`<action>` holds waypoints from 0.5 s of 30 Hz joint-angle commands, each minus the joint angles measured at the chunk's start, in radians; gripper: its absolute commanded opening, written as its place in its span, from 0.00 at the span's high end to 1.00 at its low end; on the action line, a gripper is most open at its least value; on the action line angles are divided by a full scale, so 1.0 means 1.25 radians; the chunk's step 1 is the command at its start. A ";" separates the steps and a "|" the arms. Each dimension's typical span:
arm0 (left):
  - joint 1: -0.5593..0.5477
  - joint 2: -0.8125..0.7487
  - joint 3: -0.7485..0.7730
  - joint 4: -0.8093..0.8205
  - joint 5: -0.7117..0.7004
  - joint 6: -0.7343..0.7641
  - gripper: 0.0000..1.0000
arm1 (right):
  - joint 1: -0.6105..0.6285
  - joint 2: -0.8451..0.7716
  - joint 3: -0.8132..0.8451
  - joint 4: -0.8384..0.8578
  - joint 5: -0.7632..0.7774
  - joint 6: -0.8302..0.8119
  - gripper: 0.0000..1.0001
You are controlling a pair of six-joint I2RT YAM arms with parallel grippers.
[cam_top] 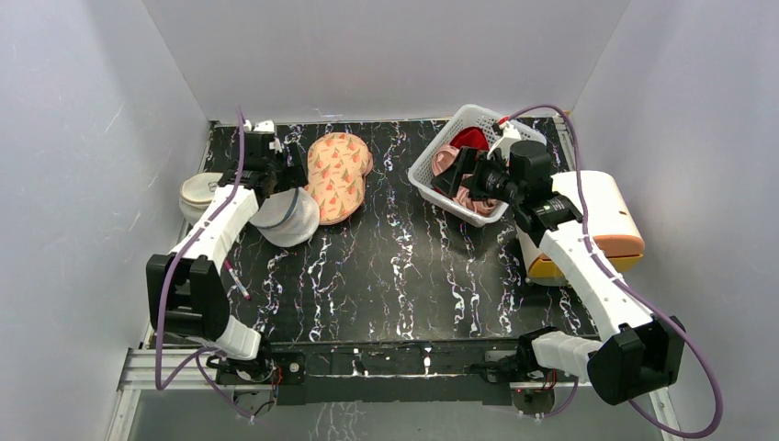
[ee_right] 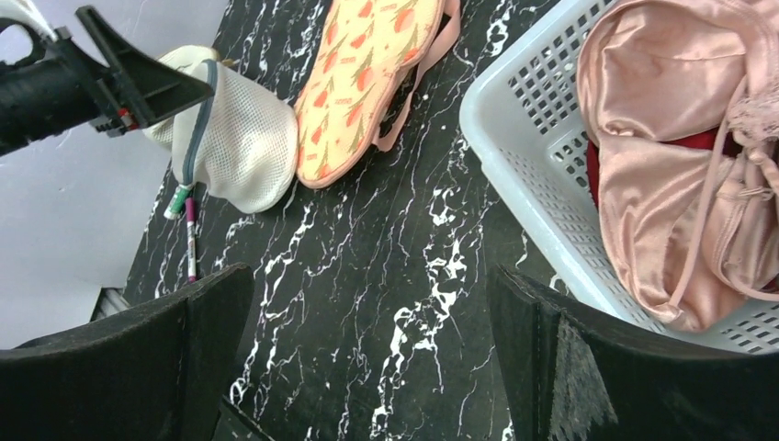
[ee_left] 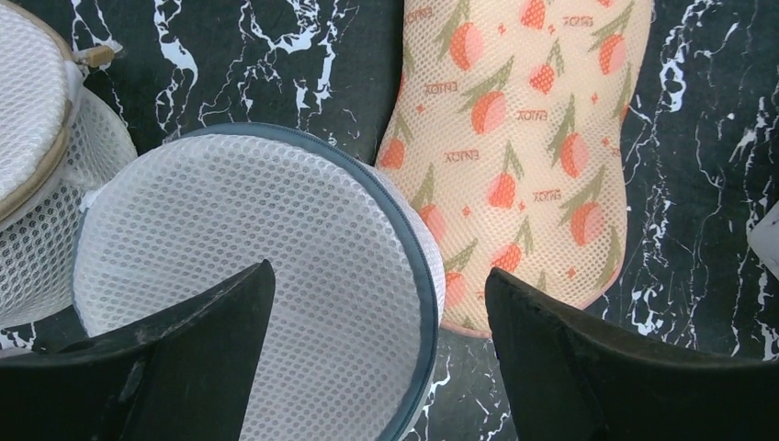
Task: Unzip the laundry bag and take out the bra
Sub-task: Pick up the laundry bag at the center of the board.
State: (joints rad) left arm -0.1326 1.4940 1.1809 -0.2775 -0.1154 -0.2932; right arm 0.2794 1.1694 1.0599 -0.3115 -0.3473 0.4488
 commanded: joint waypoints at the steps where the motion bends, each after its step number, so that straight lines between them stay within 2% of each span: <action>1: -0.012 0.041 0.064 -0.068 -0.032 -0.005 0.16 | -0.004 -0.021 -0.013 0.064 -0.047 0.020 0.02; 4: -0.039 0.089 0.101 -0.123 -0.099 0.001 0.16 | -0.004 -0.026 -0.022 0.072 -0.056 0.027 0.02; 7: -0.045 0.105 0.110 -0.144 -0.141 -0.001 0.26 | -0.003 -0.028 -0.031 0.075 -0.058 0.034 0.02; 11: -0.054 0.074 0.095 -0.130 -0.181 0.006 0.48 | -0.003 -0.033 -0.052 0.091 -0.064 0.051 0.02; 15: -0.083 0.055 0.083 -0.121 -0.196 0.022 0.87 | -0.001 -0.031 -0.075 0.115 -0.087 0.076 0.02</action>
State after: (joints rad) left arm -0.2058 1.6306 1.2835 -0.4191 -0.2974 -0.2901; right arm 0.2794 1.1564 0.9878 -0.2565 -0.4156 0.5076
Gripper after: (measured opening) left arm 0.313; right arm 0.980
